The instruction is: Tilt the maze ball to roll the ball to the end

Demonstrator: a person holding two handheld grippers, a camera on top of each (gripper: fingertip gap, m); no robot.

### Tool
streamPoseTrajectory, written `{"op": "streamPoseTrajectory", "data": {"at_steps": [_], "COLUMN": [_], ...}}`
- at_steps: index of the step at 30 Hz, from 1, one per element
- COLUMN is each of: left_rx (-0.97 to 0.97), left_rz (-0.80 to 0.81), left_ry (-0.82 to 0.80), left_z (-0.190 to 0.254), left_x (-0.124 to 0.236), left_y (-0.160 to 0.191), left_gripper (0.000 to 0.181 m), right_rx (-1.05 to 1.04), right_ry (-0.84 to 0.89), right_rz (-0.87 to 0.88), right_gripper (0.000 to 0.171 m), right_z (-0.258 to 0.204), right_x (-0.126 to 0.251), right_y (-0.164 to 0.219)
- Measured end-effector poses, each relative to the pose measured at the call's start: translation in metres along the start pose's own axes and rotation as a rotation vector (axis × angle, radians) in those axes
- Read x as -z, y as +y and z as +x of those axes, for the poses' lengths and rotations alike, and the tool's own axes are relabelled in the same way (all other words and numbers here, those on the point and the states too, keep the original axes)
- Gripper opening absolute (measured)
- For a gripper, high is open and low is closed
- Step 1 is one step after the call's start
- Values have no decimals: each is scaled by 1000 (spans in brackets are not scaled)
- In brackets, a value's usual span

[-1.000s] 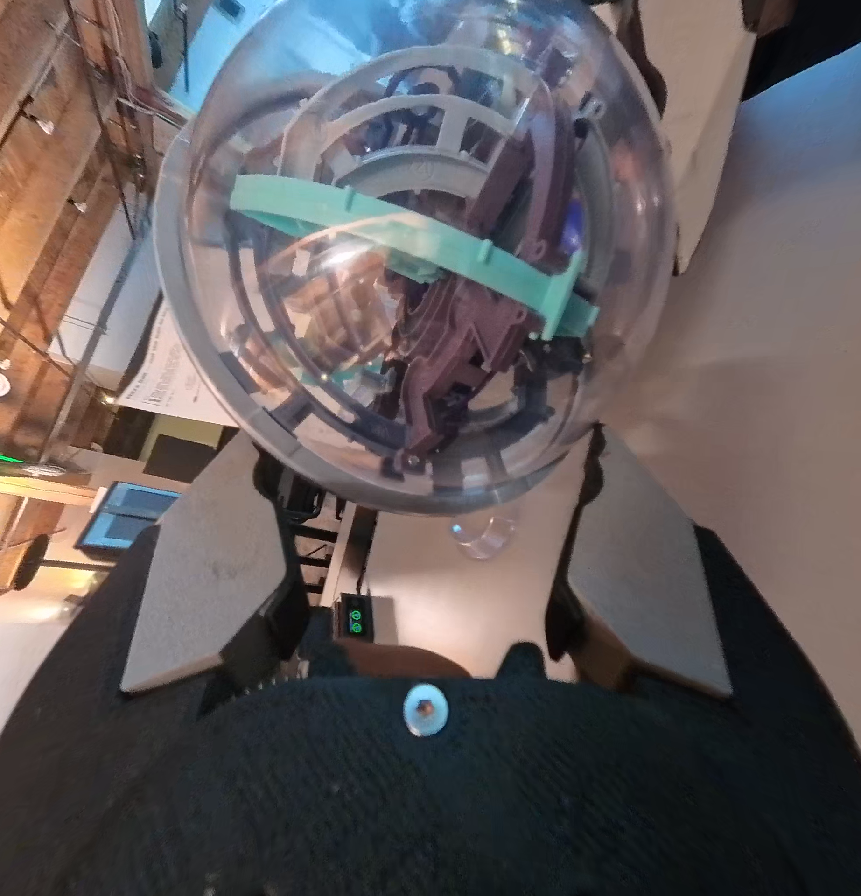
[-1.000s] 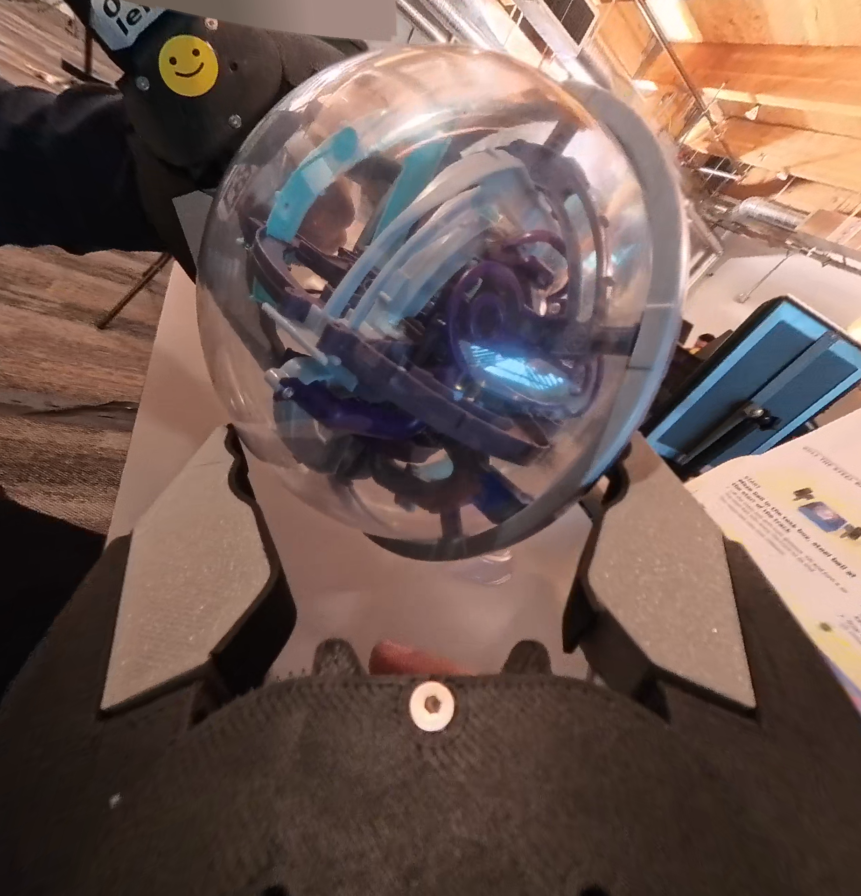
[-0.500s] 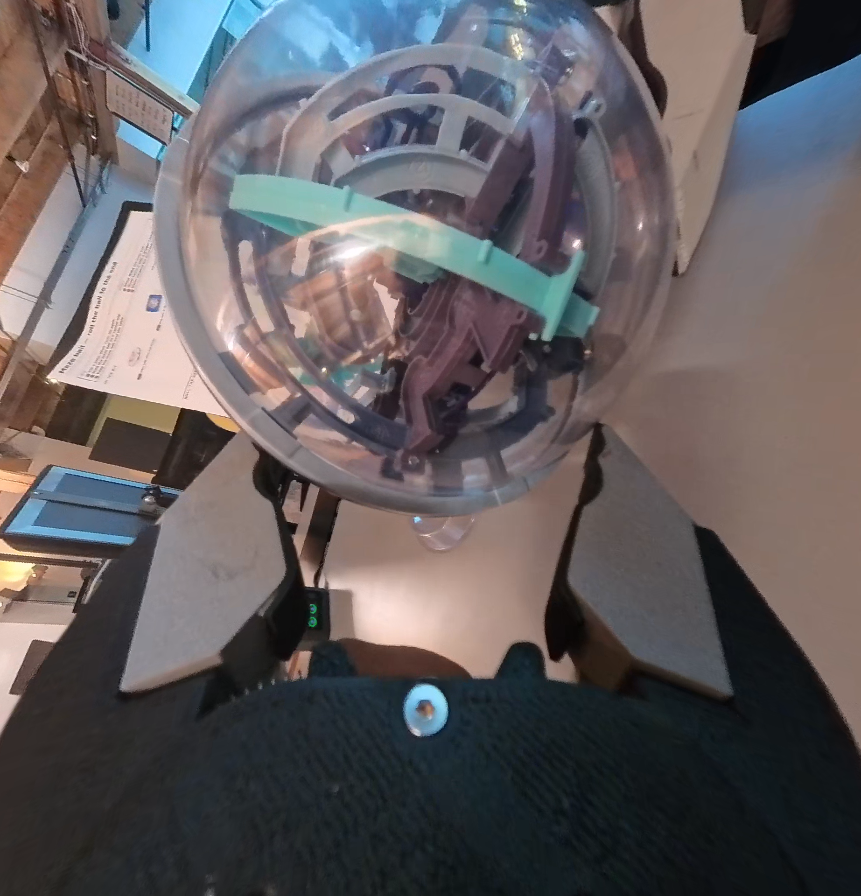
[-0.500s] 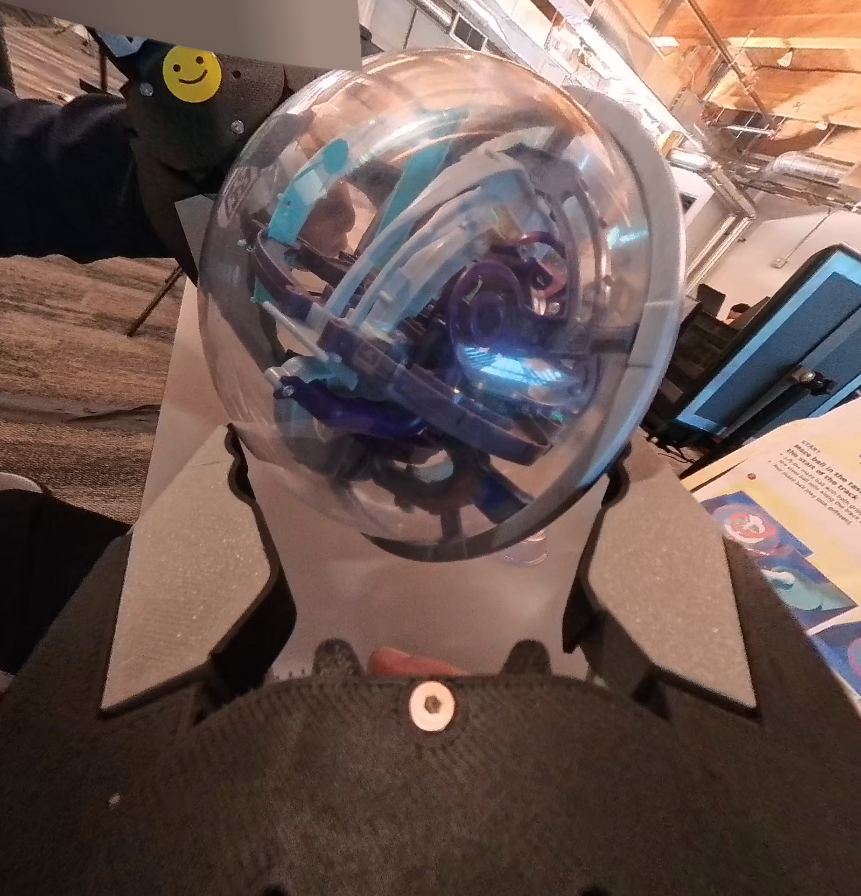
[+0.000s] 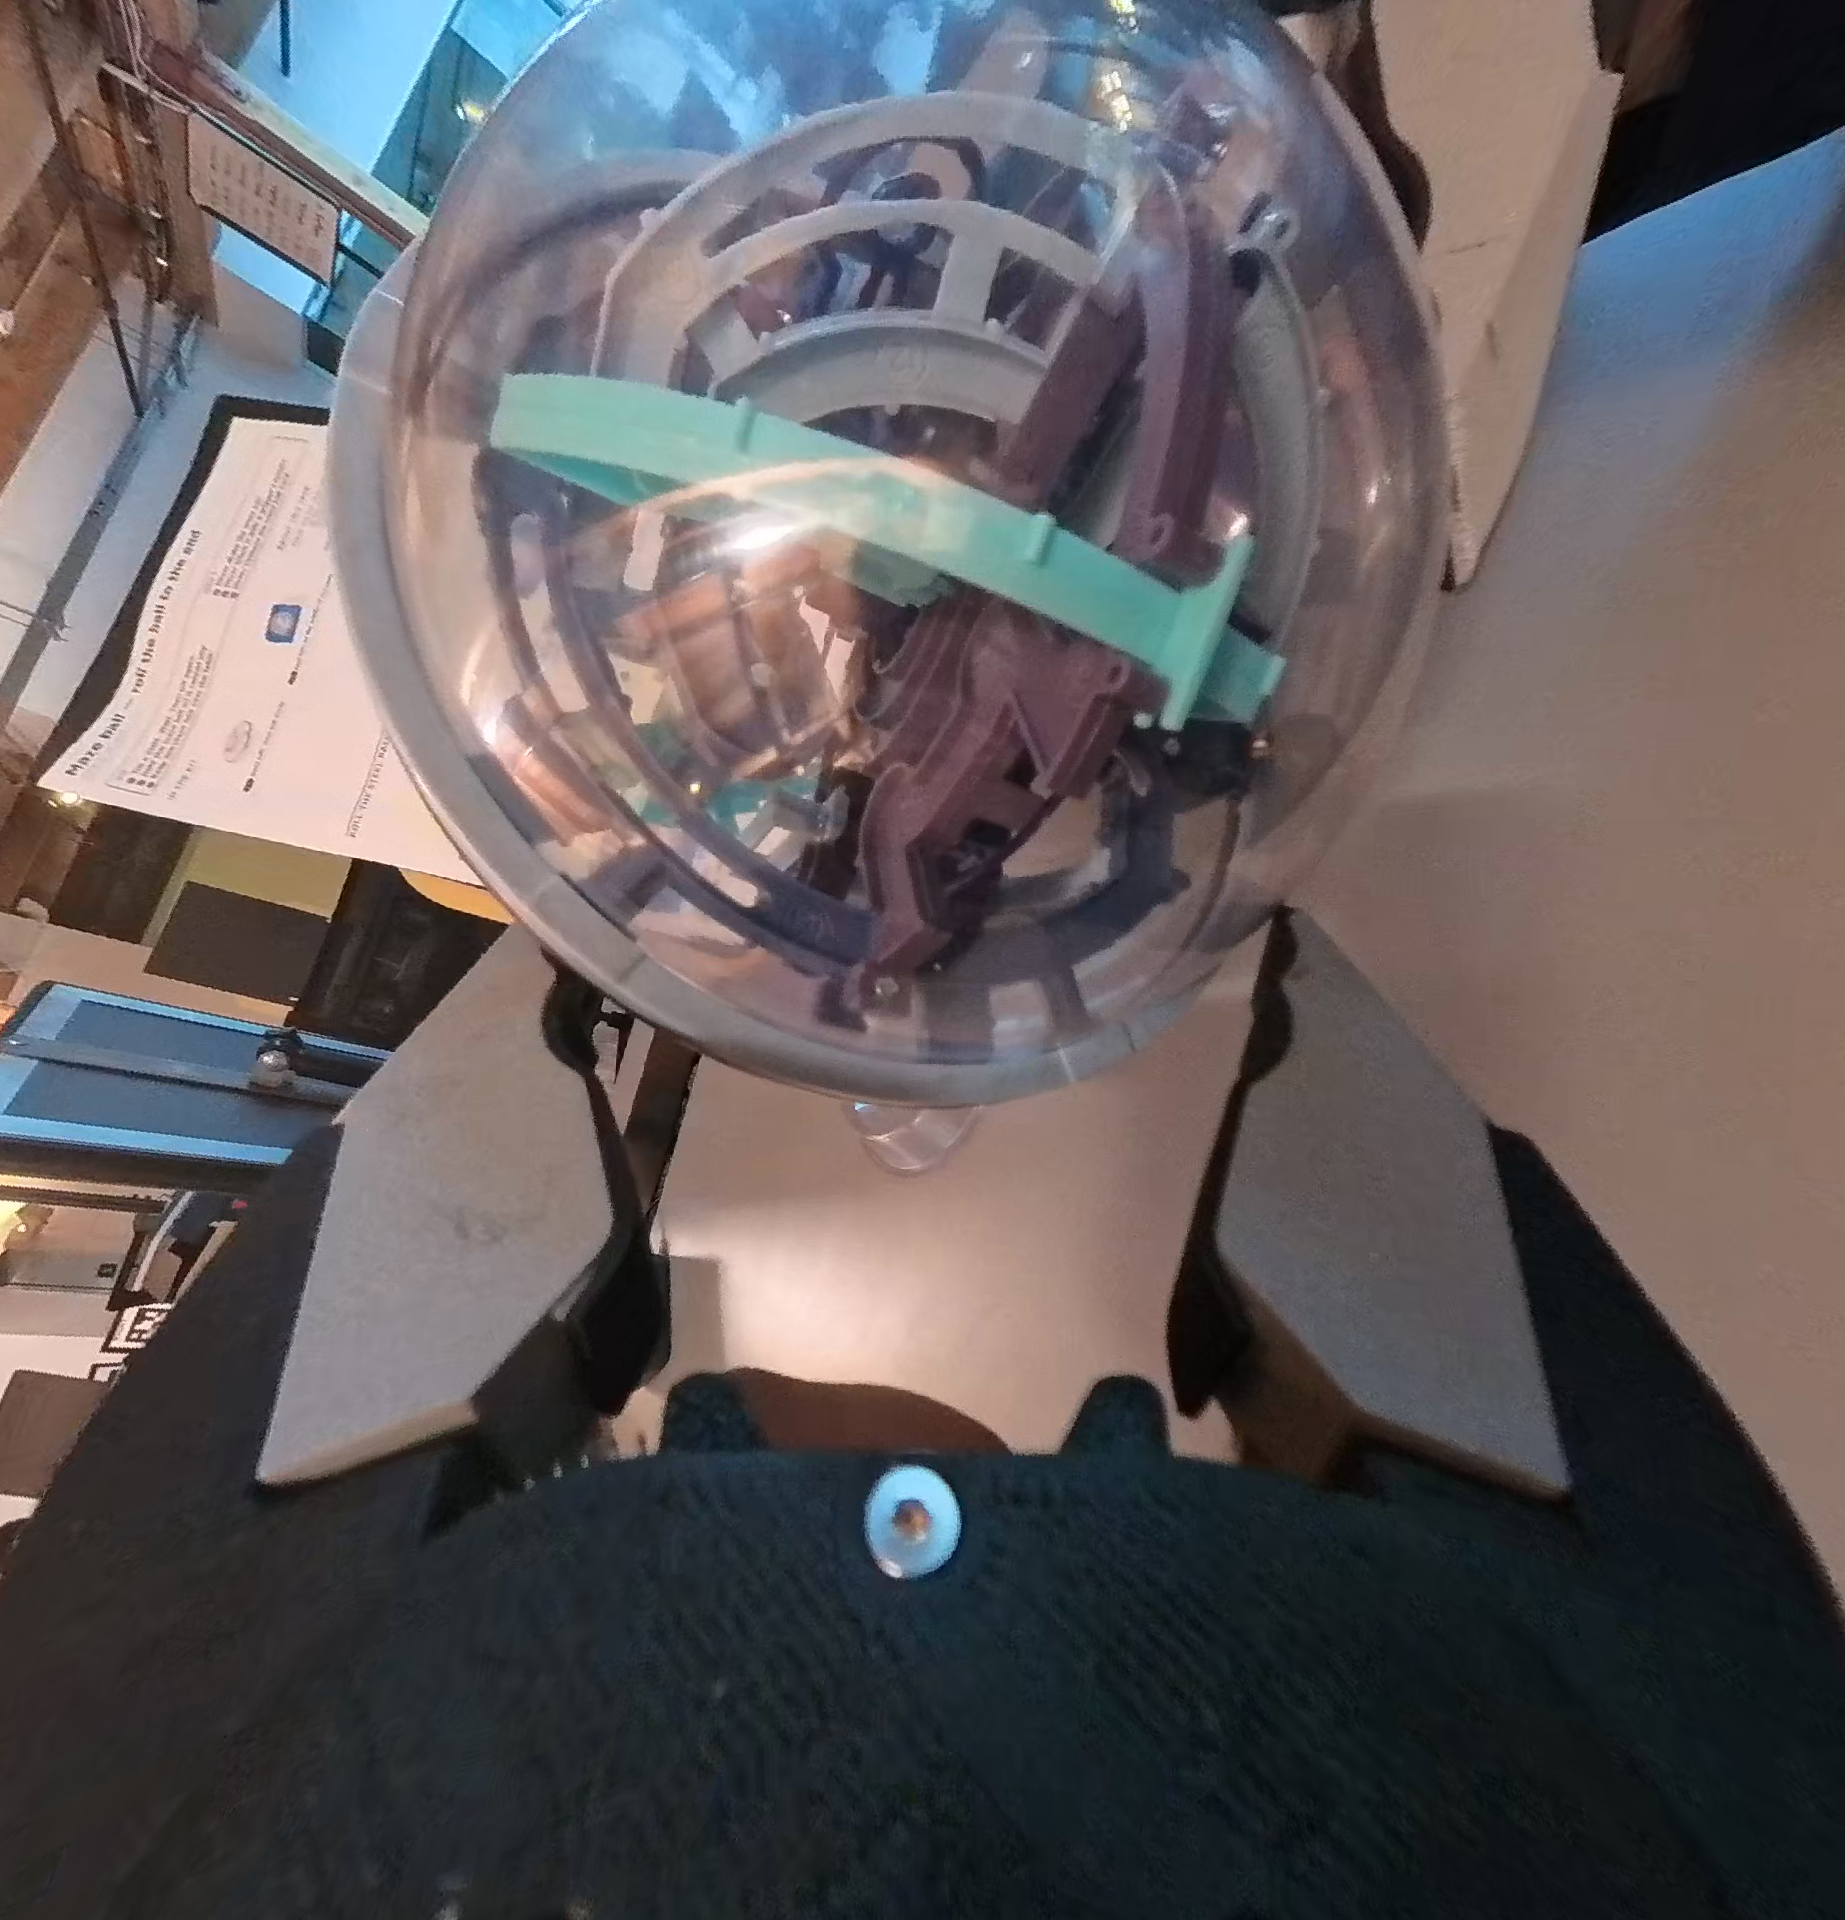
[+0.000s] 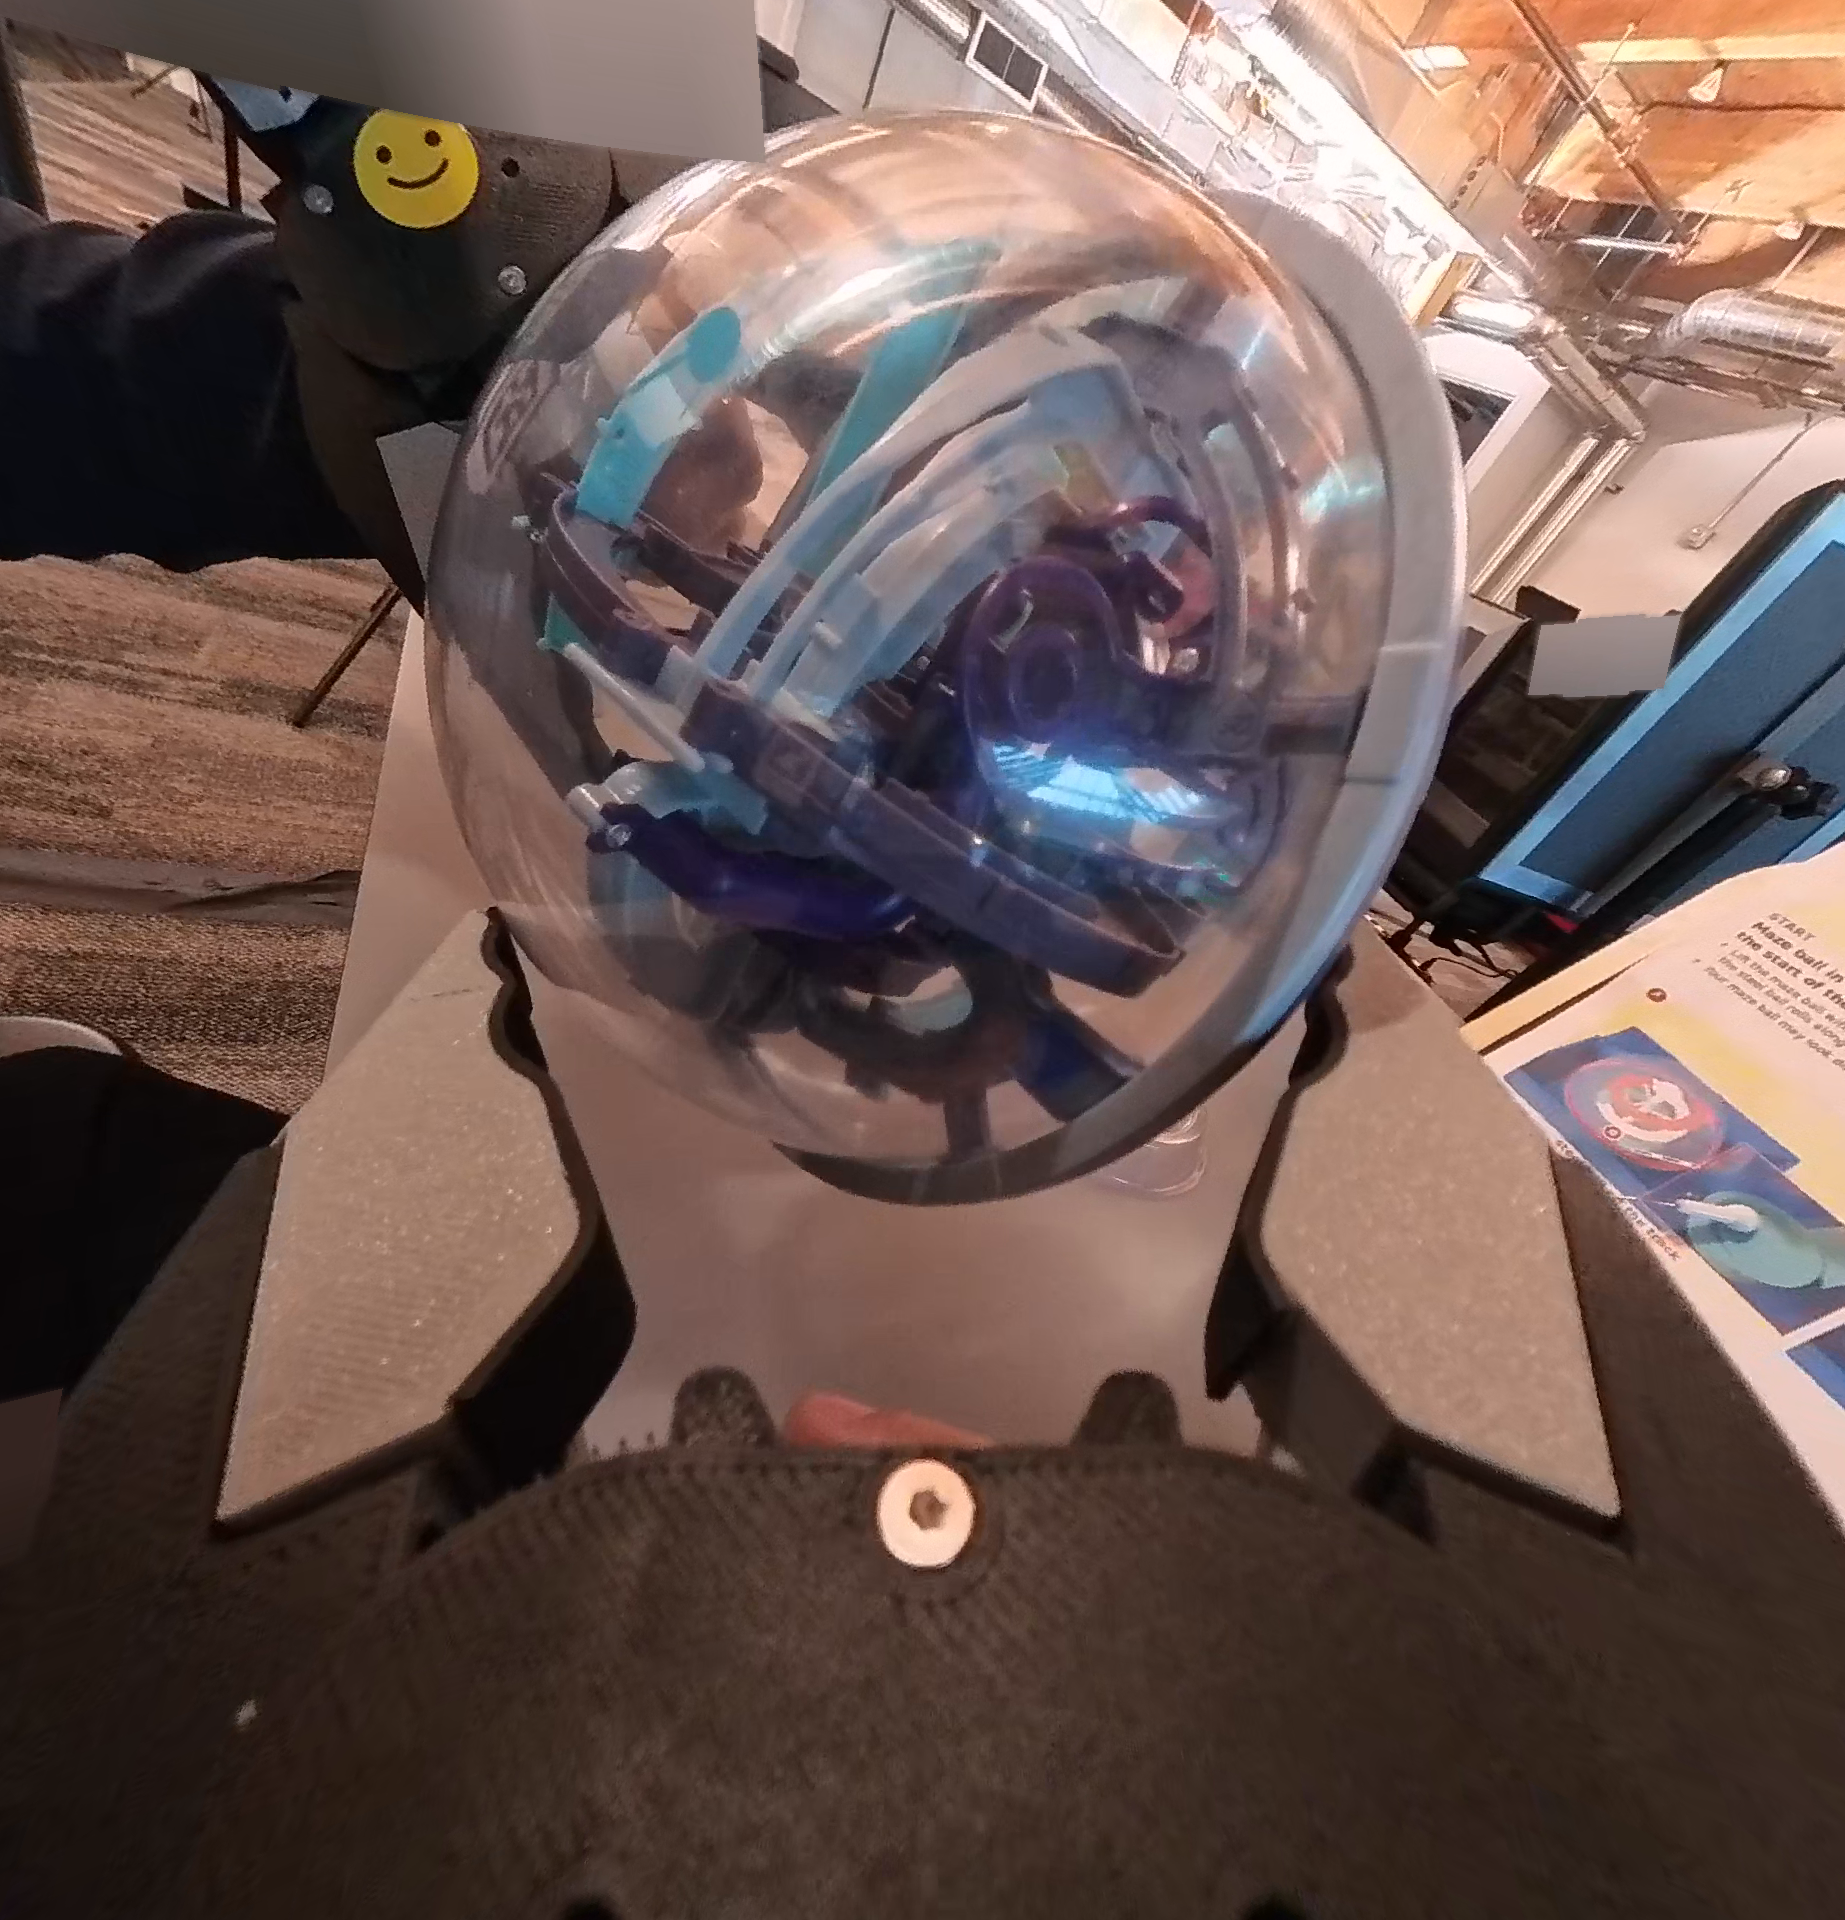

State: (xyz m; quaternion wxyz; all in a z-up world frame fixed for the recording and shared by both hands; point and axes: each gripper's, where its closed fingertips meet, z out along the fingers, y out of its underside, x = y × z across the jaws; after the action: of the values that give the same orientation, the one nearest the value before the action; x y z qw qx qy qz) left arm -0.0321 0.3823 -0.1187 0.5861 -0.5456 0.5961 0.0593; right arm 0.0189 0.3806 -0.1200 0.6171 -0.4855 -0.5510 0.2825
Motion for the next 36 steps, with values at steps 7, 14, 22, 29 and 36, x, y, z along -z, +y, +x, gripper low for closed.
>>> {"op": "streamPoseTrajectory", "data": {"at_steps": [7, 14, 22, 29, 36], "left_rx": [10, 27, 41, 45, 78], "left_rz": [0, 9, 32, 21, 6], "left_ry": [7, 13, 23, 36, 56], "left_z": [4, 9, 14, 16, 19], "left_x": [-1, -5, -11, -13, -12], "left_y": [3, 12, 19, 22, 24], "left_gripper": [126, 126, 126, 126, 126], "right_rx": [-10, -13, -25, -39, -65], "right_ry": [-2, 0, -2, 0, -6], "right_rz": [-1, -3, -1, -9, -23], "right_gripper": [143, 143, 143, 143, 143], "right_z": [-2, -4, -5, -5, -8], "right_x": [-1, -4, -6, -7, -7], "right_y": [3, 11, 22, 26, 26]}}
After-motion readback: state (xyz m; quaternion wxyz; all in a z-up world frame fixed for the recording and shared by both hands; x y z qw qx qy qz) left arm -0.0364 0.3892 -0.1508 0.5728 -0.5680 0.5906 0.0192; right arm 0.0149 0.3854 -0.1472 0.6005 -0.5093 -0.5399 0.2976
